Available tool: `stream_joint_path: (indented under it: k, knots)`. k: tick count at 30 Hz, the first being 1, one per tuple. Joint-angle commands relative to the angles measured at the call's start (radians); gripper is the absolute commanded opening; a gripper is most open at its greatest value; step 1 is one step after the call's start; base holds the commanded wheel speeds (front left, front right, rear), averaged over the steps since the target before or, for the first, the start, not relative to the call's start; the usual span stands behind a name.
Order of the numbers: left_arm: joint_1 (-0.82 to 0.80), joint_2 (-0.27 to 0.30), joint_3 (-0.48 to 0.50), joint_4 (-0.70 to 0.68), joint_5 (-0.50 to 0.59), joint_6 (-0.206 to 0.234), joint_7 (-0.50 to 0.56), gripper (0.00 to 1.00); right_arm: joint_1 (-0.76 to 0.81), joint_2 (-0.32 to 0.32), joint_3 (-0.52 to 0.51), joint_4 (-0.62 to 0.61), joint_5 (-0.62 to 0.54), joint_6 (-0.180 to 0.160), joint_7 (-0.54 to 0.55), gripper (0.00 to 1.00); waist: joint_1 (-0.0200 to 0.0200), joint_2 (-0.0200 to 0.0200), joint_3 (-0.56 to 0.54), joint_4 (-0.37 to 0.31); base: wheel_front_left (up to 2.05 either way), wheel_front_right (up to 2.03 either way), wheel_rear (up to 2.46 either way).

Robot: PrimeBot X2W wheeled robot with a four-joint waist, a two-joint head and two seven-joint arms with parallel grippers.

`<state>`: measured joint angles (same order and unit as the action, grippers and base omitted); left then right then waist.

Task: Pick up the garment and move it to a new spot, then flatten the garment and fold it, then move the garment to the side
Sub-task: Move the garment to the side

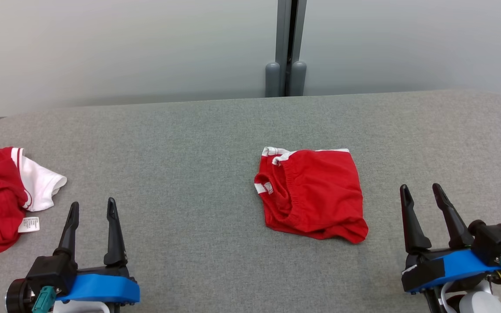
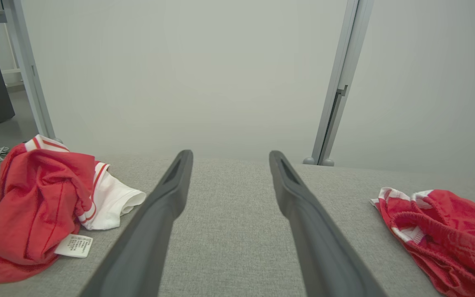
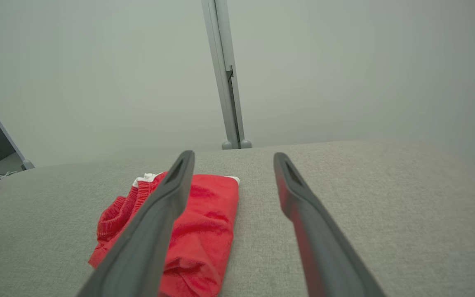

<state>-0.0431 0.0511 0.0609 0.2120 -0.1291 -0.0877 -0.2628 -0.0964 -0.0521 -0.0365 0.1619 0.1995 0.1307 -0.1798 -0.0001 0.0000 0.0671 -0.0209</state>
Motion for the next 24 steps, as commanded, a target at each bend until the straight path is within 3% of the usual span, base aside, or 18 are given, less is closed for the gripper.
stream_joint_path:
  k: [1, 6, 14, 19, 24]
  knots:
    - [0.006, -0.001, 0.001, -0.001, 0.003, 0.004, -0.003, 1.00, 0.001, 0.001, -0.004, 0.004, -0.008, 0.000, 0.004, 1.00, 0.0001, 0.0000, 0.001, 0.000, 0.00, 0.00, 0.00]
    - [-0.013, 0.000, 0.000, -0.002, 0.000, 0.002, -0.003, 1.00, -0.068, -0.001, -0.002, 0.000, 0.026, 0.000, 0.028, 1.00, 0.0001, 0.0000, 0.017, 0.007, 0.00, 0.00, 0.00]
    - [-0.062, -0.001, -0.017, -0.008, -0.011, 0.002, -0.003, 1.00, -0.252, -0.030, 0.054, 0.040, -0.012, 0.000, 0.110, 1.00, 0.0001, 0.0000, 0.073, 0.034, 0.00, 0.00, 0.00]
    - [-0.100, 0.000, -0.037, -0.005, -0.026, 0.007, -0.002, 1.00, -0.341, -0.042, 0.050, 0.168, -0.031, 0.000, 0.165, 1.00, 0.0001, 0.0000, 0.108, 0.062, 0.00, 0.00, 0.00]
    - [-0.129, -0.001, -0.062, -0.006, -0.042, 0.016, -0.003, 1.00, -0.373, -0.053, 0.021, 0.327, -0.037, 0.000, 0.146, 1.00, 0.0001, 0.0000, 0.134, 0.095, 0.00, 0.00, 0.00]
